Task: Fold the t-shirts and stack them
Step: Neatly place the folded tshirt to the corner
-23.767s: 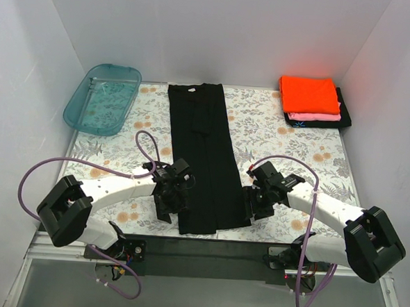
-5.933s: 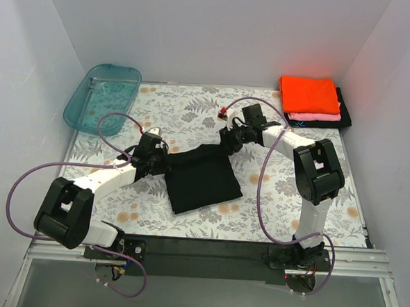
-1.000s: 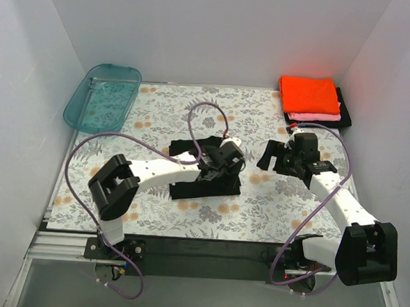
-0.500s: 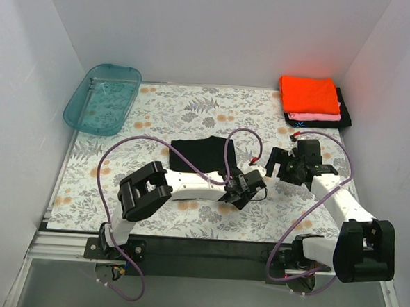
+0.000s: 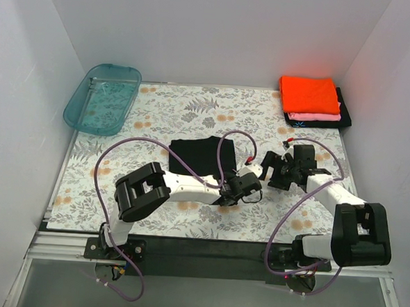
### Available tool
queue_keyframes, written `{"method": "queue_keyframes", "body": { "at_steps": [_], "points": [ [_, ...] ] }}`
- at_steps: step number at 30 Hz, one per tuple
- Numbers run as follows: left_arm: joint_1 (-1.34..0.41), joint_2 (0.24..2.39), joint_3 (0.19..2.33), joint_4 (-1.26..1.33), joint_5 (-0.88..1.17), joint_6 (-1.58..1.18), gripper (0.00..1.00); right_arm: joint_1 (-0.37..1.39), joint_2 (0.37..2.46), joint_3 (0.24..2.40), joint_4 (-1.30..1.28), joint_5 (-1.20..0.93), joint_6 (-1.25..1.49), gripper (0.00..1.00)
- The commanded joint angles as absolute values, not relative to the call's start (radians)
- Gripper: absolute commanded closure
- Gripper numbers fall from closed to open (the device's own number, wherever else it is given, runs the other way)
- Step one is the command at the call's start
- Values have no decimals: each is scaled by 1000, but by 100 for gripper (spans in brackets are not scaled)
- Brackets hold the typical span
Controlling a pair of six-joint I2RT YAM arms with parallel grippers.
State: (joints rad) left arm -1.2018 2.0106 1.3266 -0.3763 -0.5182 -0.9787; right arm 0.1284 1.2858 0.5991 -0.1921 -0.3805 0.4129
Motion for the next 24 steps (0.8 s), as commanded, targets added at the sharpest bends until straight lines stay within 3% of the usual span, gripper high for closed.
{"method": "queue_keyframes", "body": {
  "at_steps": [1,7,15,21,24],
  "points": [
    [-1206,1889,1249,-316,-557,-1006,100,130,1331,577,-22,-524,511,2],
    [-1206,1772,1172,-238,-545,-1022,100,153,1422,555,236,-592,681,2],
    [-1206,1723,1149,-213,-535,-1037,100,297,1592,640,356,-566,793,2],
    [-1207,1735,1155,-204,-520,-1040,100,391,1739,731,396,-592,827,14],
    [-1206,1738,1157,-203,-517,-1049,100,414,1776,752,396,-595,815,29]
  ]
}}
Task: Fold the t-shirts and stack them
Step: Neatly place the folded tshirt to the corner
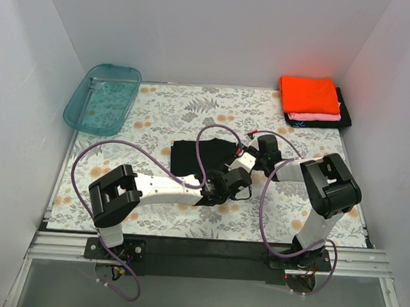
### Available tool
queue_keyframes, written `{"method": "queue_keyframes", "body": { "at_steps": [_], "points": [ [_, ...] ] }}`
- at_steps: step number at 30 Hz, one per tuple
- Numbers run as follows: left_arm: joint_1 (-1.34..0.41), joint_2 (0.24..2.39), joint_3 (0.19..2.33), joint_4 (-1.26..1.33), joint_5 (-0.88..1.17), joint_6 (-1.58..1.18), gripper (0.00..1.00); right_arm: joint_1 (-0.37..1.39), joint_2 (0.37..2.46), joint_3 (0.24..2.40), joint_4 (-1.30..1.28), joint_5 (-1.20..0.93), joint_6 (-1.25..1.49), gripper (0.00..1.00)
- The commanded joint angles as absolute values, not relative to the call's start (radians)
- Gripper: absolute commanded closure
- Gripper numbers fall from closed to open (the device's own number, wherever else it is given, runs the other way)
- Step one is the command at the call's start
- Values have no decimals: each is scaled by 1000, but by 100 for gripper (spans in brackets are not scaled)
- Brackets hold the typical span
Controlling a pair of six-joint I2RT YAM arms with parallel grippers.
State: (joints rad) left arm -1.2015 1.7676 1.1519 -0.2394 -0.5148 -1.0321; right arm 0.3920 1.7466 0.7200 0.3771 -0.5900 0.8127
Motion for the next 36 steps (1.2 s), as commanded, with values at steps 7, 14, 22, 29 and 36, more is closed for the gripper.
{"method": "queue_keyframes", "body": {
  "at_steps": [7,14,22,29,36],
  "points": [
    [-1197,1732,1167,-210,-491,-1106,80,411,1775,768,324,-554,692,99],
    [-1085,1663,1206,-293,-421,-1186,37,387,1784,951,16,-422,407,99],
    [-679,1510,1122,-425,-302,-1197,9,344,1873,1305,-296,-64,57,99],
    [-413,1424,959,-451,-316,-1219,2,289,2023,1639,-406,188,-179,99],
    [-350,1407,845,-394,-379,-1230,2,241,2169,1942,-410,336,-331,99]
  ]
}}
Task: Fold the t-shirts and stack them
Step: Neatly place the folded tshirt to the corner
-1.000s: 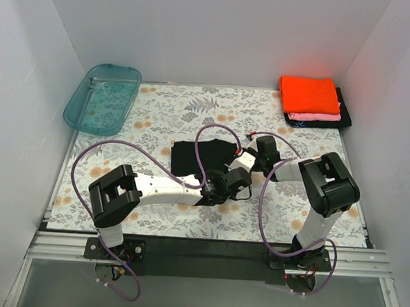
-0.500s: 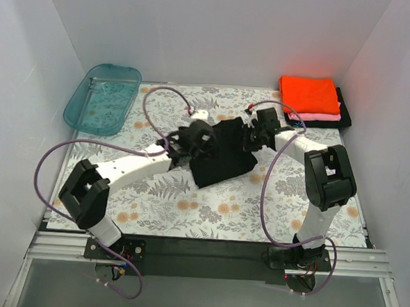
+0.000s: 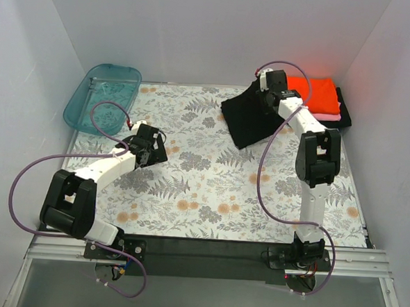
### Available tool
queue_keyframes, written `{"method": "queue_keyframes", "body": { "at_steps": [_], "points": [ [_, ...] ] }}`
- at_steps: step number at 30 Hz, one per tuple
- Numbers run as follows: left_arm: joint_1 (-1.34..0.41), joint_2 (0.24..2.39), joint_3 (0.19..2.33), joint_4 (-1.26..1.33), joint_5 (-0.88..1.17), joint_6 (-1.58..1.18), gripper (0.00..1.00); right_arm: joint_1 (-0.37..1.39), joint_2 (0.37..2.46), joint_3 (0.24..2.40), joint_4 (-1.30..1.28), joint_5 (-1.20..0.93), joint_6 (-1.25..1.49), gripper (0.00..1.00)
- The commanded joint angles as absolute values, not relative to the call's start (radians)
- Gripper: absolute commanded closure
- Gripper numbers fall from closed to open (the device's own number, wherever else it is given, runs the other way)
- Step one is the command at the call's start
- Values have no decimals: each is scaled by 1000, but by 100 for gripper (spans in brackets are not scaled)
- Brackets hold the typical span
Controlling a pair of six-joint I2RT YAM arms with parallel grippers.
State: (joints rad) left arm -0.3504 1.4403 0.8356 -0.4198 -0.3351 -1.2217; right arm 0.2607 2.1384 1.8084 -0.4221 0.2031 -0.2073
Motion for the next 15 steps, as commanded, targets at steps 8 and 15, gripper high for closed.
{"method": "queue_keyframes", "body": {
  "at_steps": [8,15],
  "points": [
    [-347,1479,830,-390,-459,-1247,2,183,2281,2203,-394,416,-469,99],
    [-348,1542,831,-390,-474,-1252,2,146,2281,2252,-377,399,-466,99]
  ]
}}
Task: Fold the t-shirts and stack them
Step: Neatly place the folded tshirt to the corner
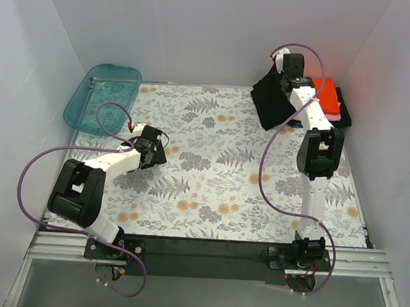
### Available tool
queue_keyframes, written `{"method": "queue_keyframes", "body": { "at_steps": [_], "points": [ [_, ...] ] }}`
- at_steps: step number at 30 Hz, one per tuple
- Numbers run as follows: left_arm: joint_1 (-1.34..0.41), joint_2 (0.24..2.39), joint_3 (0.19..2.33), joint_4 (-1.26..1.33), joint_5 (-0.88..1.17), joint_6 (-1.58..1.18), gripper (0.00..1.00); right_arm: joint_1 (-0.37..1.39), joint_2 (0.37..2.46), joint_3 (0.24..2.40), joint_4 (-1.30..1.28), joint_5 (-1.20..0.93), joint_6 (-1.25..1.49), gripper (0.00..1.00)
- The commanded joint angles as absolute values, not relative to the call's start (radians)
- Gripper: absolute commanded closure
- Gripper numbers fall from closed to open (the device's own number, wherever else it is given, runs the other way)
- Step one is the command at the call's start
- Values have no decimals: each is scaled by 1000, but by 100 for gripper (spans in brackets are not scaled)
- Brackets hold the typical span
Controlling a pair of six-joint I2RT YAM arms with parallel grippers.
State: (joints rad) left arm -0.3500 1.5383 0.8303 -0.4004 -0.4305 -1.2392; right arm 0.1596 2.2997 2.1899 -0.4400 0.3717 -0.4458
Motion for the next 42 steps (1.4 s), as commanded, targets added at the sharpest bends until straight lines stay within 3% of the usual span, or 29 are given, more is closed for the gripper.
{"method": "queue_keyframes", "body": {
  "at_steps": [1,20,42],
  "points": [
    [-348,1545,831,-390,-474,-1252,2,140,2280,2258,-376,396,-465,99],
    [-350,1560,818,-376,-463,-1249,2,52,2221,2298,-345,236,-384,99],
    [-371,1563,811,-368,-472,-1233,2,-40,2151,2200,-215,126,-262,99]
  ]
}}
